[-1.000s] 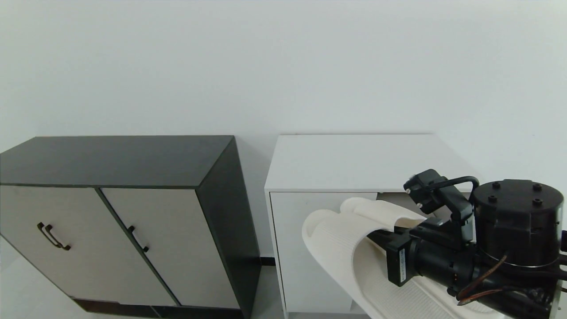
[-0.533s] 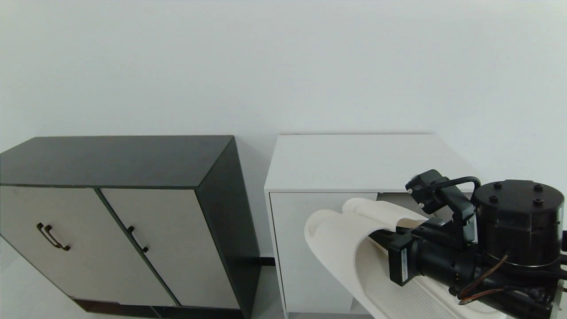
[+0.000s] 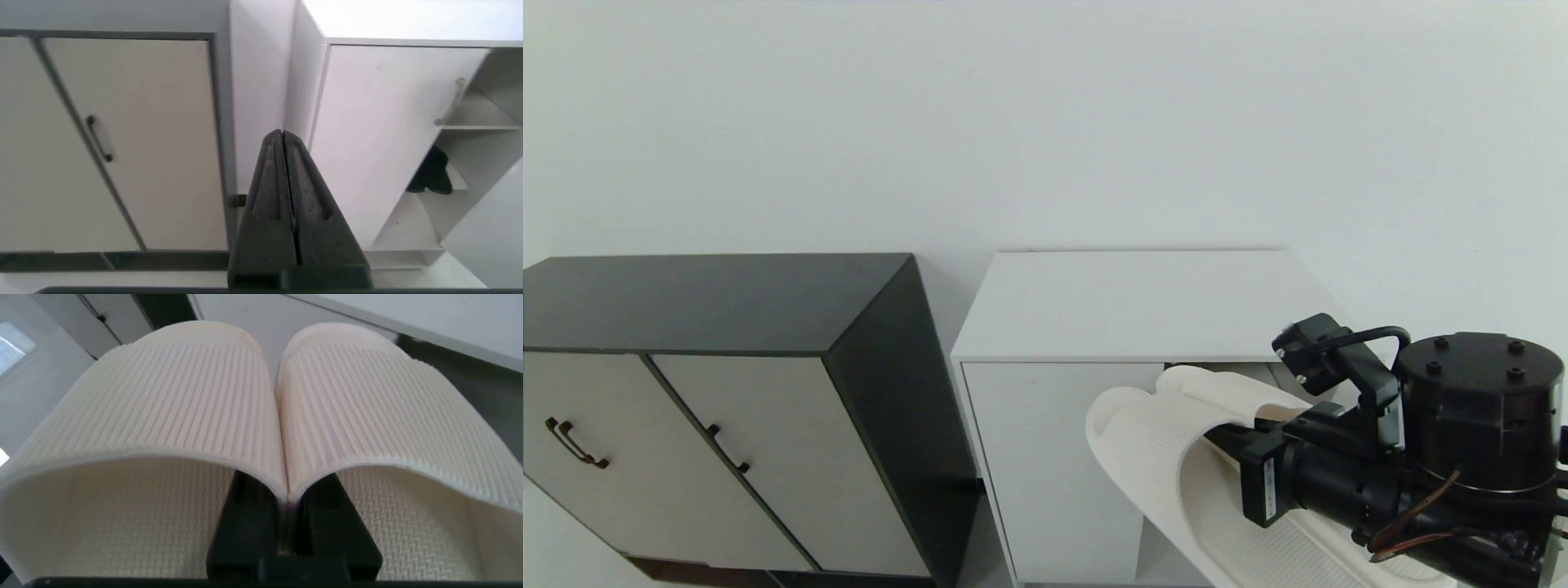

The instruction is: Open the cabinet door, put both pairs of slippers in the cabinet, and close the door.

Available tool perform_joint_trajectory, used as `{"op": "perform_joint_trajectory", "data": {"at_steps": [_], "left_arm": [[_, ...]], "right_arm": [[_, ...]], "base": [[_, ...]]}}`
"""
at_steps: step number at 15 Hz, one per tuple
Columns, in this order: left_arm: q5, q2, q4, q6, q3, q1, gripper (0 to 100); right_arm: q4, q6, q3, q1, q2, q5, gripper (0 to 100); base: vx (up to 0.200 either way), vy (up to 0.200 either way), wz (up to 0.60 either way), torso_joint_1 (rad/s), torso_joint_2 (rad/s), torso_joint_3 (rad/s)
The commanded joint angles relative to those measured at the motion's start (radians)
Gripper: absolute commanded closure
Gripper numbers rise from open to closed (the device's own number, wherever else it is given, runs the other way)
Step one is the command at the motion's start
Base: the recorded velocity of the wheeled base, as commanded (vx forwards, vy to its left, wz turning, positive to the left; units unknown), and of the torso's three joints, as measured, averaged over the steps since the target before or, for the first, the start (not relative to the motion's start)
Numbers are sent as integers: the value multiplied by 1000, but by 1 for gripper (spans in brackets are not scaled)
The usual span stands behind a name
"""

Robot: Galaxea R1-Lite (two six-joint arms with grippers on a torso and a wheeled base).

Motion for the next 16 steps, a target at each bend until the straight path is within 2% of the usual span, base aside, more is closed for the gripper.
{"op": "perform_joint_trajectory", "data": {"at_steps": [1,6,13,16], "left_arm": [[0,1,0,0,0,0,100],[0,1,0,0,0,0,100],[0,1,0,0,0,-1,100],[0,1,0,0,0,0,100]], "right_arm": [[-1,2,2,-4,3,0,100],[-16,0,13,-5,3,4,100],[-30,-4,26,-4,3,5,100],[-30,-4,28,-4,3,7,100]], "base": [[0,-200,0,2,7,7],[0,-200,0,3,1,2],[0,0,0,0,0,0],[0,0,0,-110,222,113]]}}
